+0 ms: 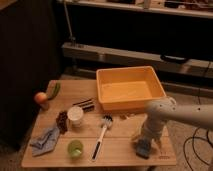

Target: Wipe table surface with sponge

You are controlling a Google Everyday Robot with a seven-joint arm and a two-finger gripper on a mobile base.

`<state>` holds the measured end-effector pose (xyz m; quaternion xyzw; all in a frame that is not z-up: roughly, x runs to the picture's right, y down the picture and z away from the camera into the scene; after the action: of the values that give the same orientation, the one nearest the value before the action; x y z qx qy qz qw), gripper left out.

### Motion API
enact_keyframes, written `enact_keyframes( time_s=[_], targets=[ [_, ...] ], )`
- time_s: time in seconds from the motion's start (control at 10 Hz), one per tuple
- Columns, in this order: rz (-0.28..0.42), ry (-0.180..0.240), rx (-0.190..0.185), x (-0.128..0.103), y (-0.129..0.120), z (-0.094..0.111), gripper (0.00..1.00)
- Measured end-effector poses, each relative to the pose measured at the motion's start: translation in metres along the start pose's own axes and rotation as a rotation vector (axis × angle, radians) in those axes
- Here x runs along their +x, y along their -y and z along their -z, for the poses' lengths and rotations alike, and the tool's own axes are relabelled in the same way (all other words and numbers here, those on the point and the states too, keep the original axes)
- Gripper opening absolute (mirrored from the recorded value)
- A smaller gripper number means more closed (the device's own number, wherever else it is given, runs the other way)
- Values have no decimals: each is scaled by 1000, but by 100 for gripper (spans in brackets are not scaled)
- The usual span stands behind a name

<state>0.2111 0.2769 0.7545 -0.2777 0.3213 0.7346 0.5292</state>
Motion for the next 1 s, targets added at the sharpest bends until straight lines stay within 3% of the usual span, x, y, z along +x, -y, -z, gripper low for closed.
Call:
enact_keyframes(
  time_s=[0.5,0.7,1.0],
  targets=[
    [-20,-16,33,-5,-2,-10,79],
    [-27,-22,46,-5,-1,-16,66],
    [-36,-23,68,-5,-3,-24,37]
  ],
)
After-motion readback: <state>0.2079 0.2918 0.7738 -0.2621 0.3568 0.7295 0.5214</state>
